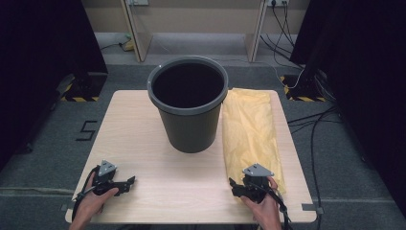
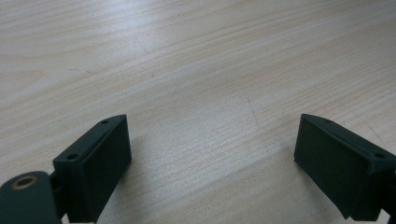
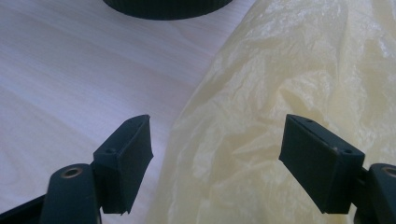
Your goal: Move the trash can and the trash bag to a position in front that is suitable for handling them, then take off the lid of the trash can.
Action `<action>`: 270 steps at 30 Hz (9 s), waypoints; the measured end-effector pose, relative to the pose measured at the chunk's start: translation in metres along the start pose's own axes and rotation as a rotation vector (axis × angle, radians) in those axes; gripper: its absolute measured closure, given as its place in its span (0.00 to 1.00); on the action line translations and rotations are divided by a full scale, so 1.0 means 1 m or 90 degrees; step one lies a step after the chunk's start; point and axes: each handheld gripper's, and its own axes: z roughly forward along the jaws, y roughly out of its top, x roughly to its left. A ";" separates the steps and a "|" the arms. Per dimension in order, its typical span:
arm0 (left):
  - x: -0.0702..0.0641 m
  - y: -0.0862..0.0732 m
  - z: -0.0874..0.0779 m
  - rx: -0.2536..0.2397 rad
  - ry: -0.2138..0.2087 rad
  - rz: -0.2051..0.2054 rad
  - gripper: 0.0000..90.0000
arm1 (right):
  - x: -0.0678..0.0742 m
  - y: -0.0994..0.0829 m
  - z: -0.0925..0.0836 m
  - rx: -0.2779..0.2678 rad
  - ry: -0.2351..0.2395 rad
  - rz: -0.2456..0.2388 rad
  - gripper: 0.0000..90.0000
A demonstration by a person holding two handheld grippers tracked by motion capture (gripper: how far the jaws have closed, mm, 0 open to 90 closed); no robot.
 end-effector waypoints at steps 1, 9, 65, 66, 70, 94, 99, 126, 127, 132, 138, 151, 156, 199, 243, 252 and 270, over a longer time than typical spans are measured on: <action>0.000 0.000 0.000 0.000 0.000 0.000 0.11 | 0.001 -0.002 -0.002 -0.002 0.002 0.000 0.28; 0.000 0.000 0.000 0.000 0.000 0.000 0.11 | 0.004 -0.028 -0.021 0.001 0.003 0.018 0.28; 0.008 0.064 -0.033 -0.088 -0.115 -0.093 0.17 | 0.004 -0.077 -0.032 0.020 -0.024 0.032 0.23; 0.009 0.070 -0.033 -0.087 -0.117 -0.094 0.17 | 0.004 -0.077 -0.032 0.021 -0.024 0.033 0.23; 0.015 0.094 -0.031 -0.081 -0.129 -0.094 0.17 | 0.003 -0.077 -0.031 0.019 -0.022 0.031 0.23; 0.036 0.212 -0.040 -0.097 -0.161 -0.176 0.20 | 0.003 -0.077 -0.031 0.016 -0.020 0.027 0.23; 0.030 0.236 -0.040 -0.102 -0.155 -0.159 0.21 | 0.002 -0.077 -0.031 0.016 -0.020 0.026 0.23; 0.000 0.327 -0.047 -0.118 -0.066 -0.103 0.25 | 0.002 -0.077 -0.030 0.014 -0.017 0.022 0.22; -0.002 0.330 -0.045 -0.117 -0.061 -0.099 0.25 | 0.002 -0.077 -0.030 0.014 -0.017 0.022 0.22; -0.010 0.338 -0.034 -0.103 -0.050 -0.098 0.27 | 0.002 -0.077 -0.031 0.014 -0.017 0.025 0.22; -0.016 0.344 -0.018 -0.078 -0.031 -0.095 0.39 | 0.002 -0.077 -0.030 0.015 -0.016 0.022 0.21; -0.030 0.355 -0.002 -0.042 0.027 -0.066 0.64 | 0.004 -0.077 -0.029 0.014 -0.013 0.020 0.21; -0.038 0.359 0.002 -0.024 0.057 -0.035 0.69 | 0.004 -0.077 -0.029 0.013 -0.013 0.019 0.21; -0.033 0.368 -0.014 -0.059 0.054 -0.040 0.87 | 0.006 -0.077 -0.029 0.011 -0.008 0.016 0.21; -0.034 0.378 -0.029 -0.084 0.026 -0.069 0.88 | 0.006 -0.077 -0.029 0.010 -0.008 0.016 0.21; -0.035 0.382 -0.032 -0.101 0.019 -0.069 0.88 | 0.006 -0.077 -0.029 0.008 -0.007 0.013 0.21; 0.011 0.372 -0.067 -0.123 0.007 -0.100 0.88 | 0.006 -0.077 -0.029 0.008 -0.007 0.013 0.21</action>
